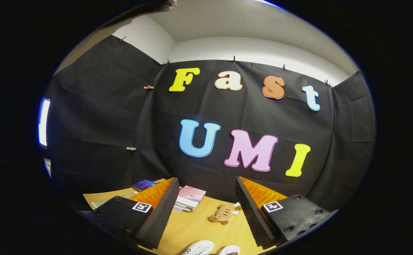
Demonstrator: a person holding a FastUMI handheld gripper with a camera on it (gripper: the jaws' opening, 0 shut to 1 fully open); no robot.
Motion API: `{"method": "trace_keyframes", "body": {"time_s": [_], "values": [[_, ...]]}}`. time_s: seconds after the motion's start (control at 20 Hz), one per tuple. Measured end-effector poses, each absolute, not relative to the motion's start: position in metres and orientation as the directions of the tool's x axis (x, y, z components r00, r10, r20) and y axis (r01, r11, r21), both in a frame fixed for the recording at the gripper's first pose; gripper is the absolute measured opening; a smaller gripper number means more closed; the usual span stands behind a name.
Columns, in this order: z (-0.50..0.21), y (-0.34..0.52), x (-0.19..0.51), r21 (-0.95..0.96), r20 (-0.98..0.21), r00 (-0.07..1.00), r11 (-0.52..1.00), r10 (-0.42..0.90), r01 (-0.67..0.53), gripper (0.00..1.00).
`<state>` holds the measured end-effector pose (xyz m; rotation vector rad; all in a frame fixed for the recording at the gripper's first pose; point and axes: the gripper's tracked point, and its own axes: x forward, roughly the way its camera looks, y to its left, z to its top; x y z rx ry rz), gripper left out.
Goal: Open the storage box then place both shoes into the box .Put the left shoe in first, then the right shoe, with the right side of both shoes facing outward in a uniform manner.
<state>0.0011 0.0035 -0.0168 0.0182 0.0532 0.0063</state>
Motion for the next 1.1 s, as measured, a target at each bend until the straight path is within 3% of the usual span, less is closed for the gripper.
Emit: {"method": "trace_keyframes", "body": {"time_s": [0.35,0.55,0.8,0.95,1.1], "values": [[-0.034,0.01,0.006,0.071,-0.102,0.993,0.996,0.061,-0.054,0.97],[-0.052,0.042,0.012,0.202,-0.134,0.965,0.959,0.226,-0.197,0.97],[-0.091,0.102,0.017,0.578,-0.135,0.82,0.716,0.556,-0.391,1.0],[-0.126,0.123,0.022,0.737,-0.123,0.723,0.55,0.68,-0.392,0.98],[-0.166,0.141,0.023,0.87,-0.128,0.596,0.378,0.793,-0.317,0.98]]}}
